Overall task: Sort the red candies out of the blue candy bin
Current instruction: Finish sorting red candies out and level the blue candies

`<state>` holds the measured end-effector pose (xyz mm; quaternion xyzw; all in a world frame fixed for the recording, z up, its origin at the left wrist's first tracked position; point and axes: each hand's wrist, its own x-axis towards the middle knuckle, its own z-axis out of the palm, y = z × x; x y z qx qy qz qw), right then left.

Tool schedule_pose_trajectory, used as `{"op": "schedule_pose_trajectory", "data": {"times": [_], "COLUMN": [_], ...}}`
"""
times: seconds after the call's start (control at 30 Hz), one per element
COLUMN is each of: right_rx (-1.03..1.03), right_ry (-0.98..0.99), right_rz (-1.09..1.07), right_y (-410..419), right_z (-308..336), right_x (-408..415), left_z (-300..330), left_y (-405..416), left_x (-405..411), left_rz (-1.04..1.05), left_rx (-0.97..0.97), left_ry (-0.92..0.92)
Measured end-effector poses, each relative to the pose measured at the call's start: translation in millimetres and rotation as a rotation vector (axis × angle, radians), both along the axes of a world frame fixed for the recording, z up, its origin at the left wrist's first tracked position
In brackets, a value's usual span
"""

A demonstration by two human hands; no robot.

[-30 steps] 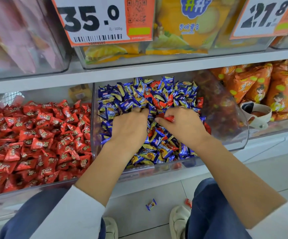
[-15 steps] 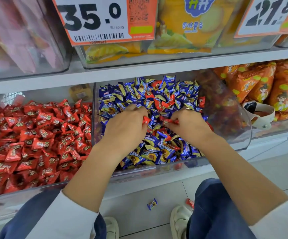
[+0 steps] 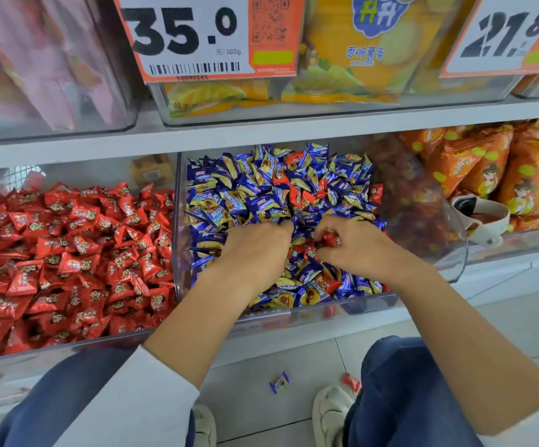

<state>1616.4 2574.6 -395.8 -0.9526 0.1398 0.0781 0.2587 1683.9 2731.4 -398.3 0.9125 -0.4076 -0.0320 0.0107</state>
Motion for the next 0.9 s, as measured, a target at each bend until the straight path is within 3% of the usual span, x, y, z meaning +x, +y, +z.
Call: {"op": "schedule_pose_trajectory", "data": {"times": [0.27, 0.43, 0.53, 0.67, 0.8, 0.9], "right_rx": [-0.175, 0.016, 0.097, 0.285, 0.439, 0.498], "right_ry": [-0.044, -0.088, -0.079, -0.247, -0.330, -0.377], "right_rz": [0.085, -0.109, -0.098, -0.065, 0.047, 0.129], "right_y": [13, -11, -18, 1, 37, 87], "right_z": [-6, 17, 18, 23, 41, 50], "right_x": [1, -5, -15, -19, -20, -9], "left_z": [-1, 5, 16, 41, 54, 50], "left_y": [-5, 6, 10, 32, 93, 141], "left_x": [1, 1, -1, -5, -17, -10], "left_rz": [0.010, 0.006, 0.003, 0.049, 0.233, 0.494], "left_rx": [0.129, -0.188, -0.332, -0.486, -0.813, -0.871], "left_ry": [-0.050, -0.005, 0.015, -0.001, 0.010, -0.057]}}
